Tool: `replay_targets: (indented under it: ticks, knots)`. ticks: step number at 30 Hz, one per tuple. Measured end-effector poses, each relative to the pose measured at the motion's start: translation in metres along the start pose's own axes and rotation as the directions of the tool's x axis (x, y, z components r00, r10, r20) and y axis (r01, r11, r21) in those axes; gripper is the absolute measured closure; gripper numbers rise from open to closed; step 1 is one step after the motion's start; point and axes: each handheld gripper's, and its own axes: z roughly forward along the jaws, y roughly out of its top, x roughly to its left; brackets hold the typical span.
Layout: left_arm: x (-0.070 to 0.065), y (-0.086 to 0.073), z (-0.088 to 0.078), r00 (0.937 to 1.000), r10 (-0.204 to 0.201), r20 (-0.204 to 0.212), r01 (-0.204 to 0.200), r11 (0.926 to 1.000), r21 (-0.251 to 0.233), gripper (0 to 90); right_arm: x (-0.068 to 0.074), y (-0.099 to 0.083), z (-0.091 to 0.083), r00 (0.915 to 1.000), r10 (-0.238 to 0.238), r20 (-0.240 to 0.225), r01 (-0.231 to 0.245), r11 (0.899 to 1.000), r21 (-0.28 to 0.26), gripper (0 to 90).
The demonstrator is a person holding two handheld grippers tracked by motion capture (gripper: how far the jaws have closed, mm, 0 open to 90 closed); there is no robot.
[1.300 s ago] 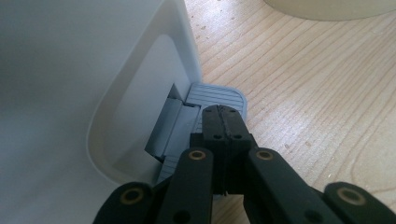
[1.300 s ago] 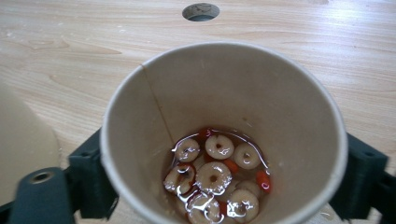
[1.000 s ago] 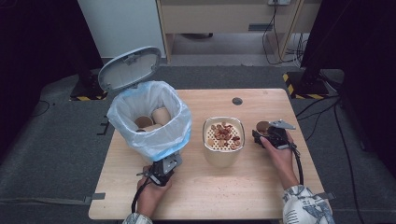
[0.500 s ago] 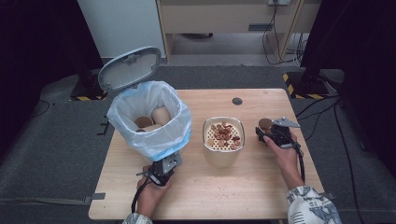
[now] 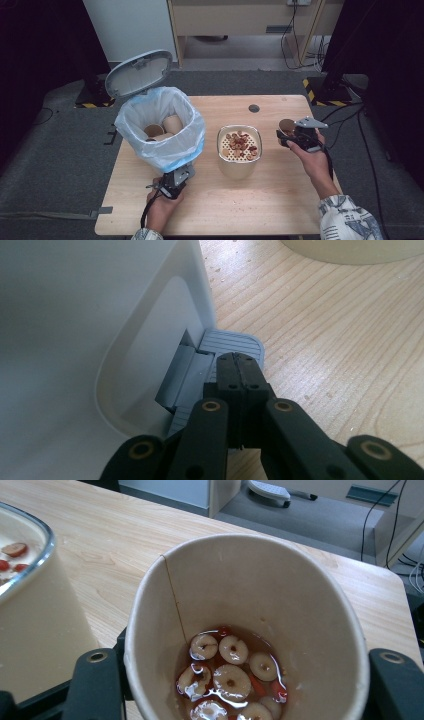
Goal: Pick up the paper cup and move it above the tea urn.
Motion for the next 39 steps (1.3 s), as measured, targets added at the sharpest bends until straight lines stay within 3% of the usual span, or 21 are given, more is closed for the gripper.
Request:
replay_targets:
  ticks: [19, 22, 34, 39]
  knots:
    - [0.0, 0.0, 0.0, 1.0, -0.001, 0.001, 0.001, 1.0, 0.0, 89.5, -0.006, 0.04, -0.018, 0.9985, -0.053, -0.015, 0.053, 0.998, -0.02, 35.0]
    - [0.0, 0.0, 0.0, 1.0, -0.002, 0.001, 0.002, 1.0, 0.0, 89.5, -0.001, 0.046, -0.023, 0.994, -0.101, -0.043, 0.1, 0.995, -0.015, 35.0]
    - [0.0, 0.0, 0.0, 1.0, -0.004, 0.002, 0.004, 1.0, -0.001, 89.5, -0.003, 0.064, -0.03, 0.9946, -0.086, -0.057, 0.083, 0.995, -0.046, 34.9]
    - [0.0, 0.0, 0.0, 1.0, -0.006, 0.003, 0.006, 1.0, -0.003, 89.5, 0.0, 0.076, -0.031, 0.9928, -0.105, -0.058, 0.102, 0.993, -0.056, 34.9]
